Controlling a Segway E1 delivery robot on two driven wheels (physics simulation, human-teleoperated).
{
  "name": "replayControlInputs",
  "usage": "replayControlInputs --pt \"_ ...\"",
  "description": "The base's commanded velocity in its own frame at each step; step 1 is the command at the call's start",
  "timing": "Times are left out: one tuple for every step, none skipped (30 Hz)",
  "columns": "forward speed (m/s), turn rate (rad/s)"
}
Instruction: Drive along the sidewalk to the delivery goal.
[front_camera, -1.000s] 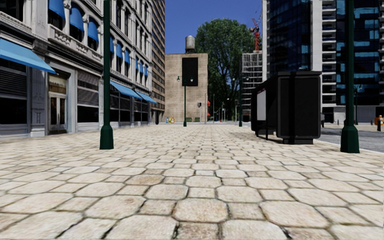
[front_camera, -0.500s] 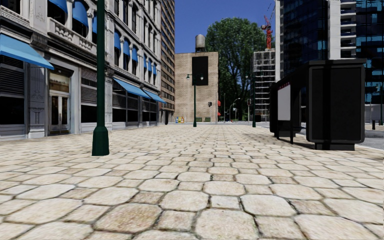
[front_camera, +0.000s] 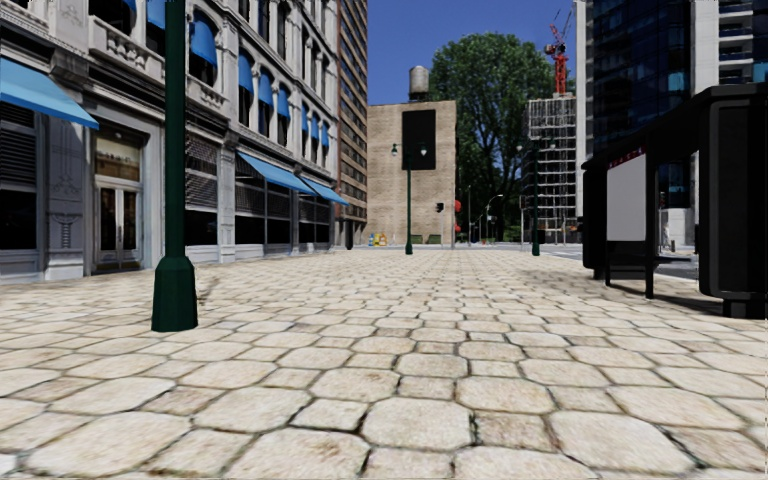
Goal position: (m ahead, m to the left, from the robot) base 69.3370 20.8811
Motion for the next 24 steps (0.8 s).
replayControlInputs --pt "2.0 0.15" --pt "2.0 0.0" --pt "2.0 0.0" --pt "2.0 0.0" --pt "2.0 0.0" --pt "2.0 0.0" --pt "2.0 0.0" --pt "2.0 0.0" --pt "2.0 0.0" --pt "2.0 0.0" --pt "2.0 0.0" --pt "2.0 0.0" --pt "2.0 0.0" --pt "2.0 0.0" --pt "2.0 0.0" --pt "2.0 0.0" --pt "2.0 0.0" --pt "2.0 0.0" --pt "2.0 0.0" --pt "2.0 0.0" --pt "2.0 0.0" --pt "2.0 0.0" --pt "2.0 0.0" --pt "2.0 0.0"
